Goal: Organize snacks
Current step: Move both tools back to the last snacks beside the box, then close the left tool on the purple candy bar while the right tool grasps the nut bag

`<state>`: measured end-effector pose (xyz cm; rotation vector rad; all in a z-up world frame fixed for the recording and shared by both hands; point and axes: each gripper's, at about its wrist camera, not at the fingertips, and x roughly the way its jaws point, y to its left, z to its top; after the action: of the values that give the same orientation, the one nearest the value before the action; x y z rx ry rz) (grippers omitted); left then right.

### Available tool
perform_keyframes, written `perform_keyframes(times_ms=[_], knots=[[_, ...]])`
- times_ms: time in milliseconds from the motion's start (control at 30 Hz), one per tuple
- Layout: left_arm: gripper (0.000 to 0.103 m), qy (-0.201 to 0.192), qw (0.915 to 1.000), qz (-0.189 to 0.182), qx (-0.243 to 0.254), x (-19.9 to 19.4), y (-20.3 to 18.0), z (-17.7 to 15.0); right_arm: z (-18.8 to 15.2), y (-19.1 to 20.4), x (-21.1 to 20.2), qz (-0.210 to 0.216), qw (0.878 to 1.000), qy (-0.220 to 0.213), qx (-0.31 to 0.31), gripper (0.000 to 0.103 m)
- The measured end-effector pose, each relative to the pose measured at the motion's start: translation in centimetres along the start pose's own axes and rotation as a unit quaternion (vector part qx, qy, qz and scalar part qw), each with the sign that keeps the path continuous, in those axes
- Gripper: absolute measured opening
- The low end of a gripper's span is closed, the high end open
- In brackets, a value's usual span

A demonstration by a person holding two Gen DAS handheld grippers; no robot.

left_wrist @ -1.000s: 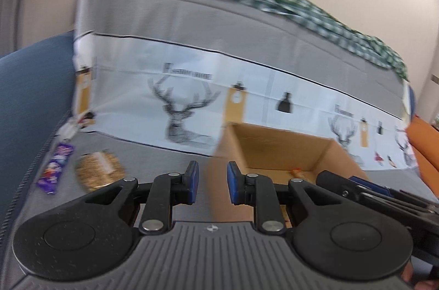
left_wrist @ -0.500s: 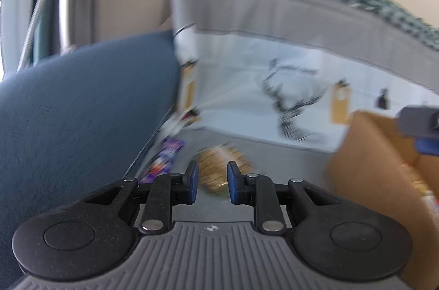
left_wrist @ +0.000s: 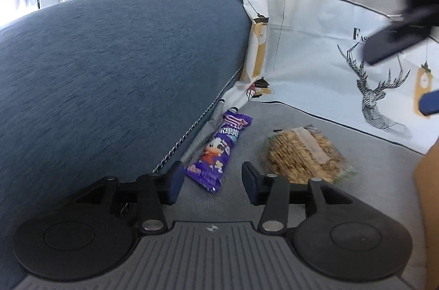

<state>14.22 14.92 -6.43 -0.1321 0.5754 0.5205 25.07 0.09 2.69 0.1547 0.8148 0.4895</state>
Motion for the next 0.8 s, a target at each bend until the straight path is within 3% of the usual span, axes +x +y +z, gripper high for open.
perform_keyframes(times_ms=[133,433,600,667,733,800], knots=[[0.056,0.008,0.9998,0.007,0.019,1.5,-0.7,0.2,1.5,0.5,4.8,-0.009,0.999,0.048,-0.023,0.095],[0.056,0.030,0.9992,-0.005,0.025,3.8,-0.9,0.6,0.9,2.3,13.9,-0.018,0.982,0.163,-0.092,0.098],[0.031,0.040,0.9989,-0.020,0.007,4.1,0.3,0.9,0.0,2.8,15.9,-0.023,0.975,0.191,-0.107,0.096],[0.026,0.045,0.9986,-0.026,0.003,4.0,0.7,1.0,-0.2,2.9,15.9,-0.028,0.975,0.185,-0.116,0.093],[0.023,0.049,0.9983,-0.032,0.000,3.9,0.9,1.1,-0.1,2.7,15.3,-0.034,0.977,0.176,-0.118,0.081],[0.020,0.053,0.9979,-0.038,-0.005,3.6,1.2,1.3,0.1,1.8,14.6,-0.033,0.979,0.173,-0.099,0.081]])
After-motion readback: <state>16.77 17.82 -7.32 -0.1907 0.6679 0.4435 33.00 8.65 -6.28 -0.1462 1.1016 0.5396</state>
